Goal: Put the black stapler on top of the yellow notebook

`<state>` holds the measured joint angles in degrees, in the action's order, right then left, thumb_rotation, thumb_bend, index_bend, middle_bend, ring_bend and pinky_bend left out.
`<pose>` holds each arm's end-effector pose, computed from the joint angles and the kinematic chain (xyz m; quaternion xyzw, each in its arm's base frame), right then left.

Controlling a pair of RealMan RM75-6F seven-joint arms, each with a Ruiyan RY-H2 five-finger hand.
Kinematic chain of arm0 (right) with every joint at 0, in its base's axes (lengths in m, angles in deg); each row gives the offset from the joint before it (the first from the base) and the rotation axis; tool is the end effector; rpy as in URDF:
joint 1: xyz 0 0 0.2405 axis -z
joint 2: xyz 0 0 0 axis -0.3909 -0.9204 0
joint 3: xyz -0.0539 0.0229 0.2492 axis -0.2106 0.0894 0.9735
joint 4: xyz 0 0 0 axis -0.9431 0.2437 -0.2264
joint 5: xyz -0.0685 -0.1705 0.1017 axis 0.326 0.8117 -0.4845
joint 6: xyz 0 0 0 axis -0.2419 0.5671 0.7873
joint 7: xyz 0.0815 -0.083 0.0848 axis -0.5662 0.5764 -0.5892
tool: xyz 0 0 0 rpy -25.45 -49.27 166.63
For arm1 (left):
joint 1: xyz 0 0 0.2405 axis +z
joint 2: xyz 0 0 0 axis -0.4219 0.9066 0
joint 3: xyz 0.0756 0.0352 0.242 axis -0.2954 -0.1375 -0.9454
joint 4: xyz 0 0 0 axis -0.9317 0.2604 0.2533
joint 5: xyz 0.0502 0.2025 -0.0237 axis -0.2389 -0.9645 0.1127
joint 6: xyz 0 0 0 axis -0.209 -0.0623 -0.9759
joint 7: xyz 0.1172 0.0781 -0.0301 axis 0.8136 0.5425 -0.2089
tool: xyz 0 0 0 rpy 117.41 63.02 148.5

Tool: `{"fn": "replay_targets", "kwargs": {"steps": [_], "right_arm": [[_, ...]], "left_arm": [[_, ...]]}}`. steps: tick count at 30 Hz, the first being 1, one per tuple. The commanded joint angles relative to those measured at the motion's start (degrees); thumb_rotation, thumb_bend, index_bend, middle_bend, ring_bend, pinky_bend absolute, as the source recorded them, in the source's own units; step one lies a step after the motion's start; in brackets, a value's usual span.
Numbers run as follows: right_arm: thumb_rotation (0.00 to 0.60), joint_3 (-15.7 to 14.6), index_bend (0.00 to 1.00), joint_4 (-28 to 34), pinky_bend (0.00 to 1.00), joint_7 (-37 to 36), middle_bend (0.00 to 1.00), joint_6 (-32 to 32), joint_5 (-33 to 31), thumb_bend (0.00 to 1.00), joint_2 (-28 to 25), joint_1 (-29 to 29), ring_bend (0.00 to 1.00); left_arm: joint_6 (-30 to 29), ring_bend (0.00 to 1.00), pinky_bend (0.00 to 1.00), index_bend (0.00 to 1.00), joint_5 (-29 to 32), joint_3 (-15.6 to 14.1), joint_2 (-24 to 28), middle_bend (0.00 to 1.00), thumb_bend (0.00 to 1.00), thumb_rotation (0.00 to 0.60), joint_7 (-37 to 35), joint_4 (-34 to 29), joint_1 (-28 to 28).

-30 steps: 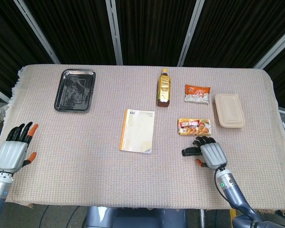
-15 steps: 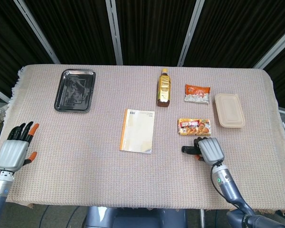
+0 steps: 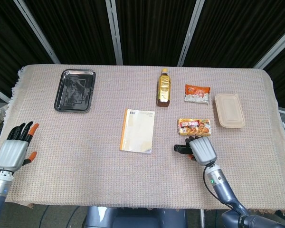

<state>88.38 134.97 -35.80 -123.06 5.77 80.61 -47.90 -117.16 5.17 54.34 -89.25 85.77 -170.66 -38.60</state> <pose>-0.2307 -0.2843 -0.0143 0.7363 -0.2799 0.3566 0.5023 -0.3114 0.2313 0.1171 -0.6789 -0.3177 -0.2863 0.5968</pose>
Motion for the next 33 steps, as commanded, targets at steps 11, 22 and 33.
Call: {"fn": "replay_targets", "kwargs": {"steps": [11, 22, 33], "right_arm": [[0.600, 3.7, 0.72, 11.5, 0.72, 16.7, 0.53, 5.3, -3.8, 0.38, 2.3, -6.8, 0.61], [0.600, 8.2, 0.71, 10.6, 0.72, 22.7, 0.53, 10.9, -9.7, 0.37, 6.4, -13.9, 0.61], [0.600, 10.3, 0.71, 5.3, 0.72, 26.4, 0.53, 15.1, -15.7, 0.37, 11.8, -20.9, 0.61]], "left_arm": [[0.7, 0.00, 0.10, 0.00, 0.9, 0.1, 0.3, 0.00, 0.30, 0.600, -0.9, 0.3, -0.3], [2.0, 0.00, 0.10, 0.00, 2.3, 0.2, 0.5, 0.00, 0.30, 0.600, -1.4, 0.7, -0.7], [3.9, 0.00, 0.10, 0.00, 4.4, 0.9, 0.8, 0.00, 0.30, 0.600, -3.0, 1.6, -1.4]]}}
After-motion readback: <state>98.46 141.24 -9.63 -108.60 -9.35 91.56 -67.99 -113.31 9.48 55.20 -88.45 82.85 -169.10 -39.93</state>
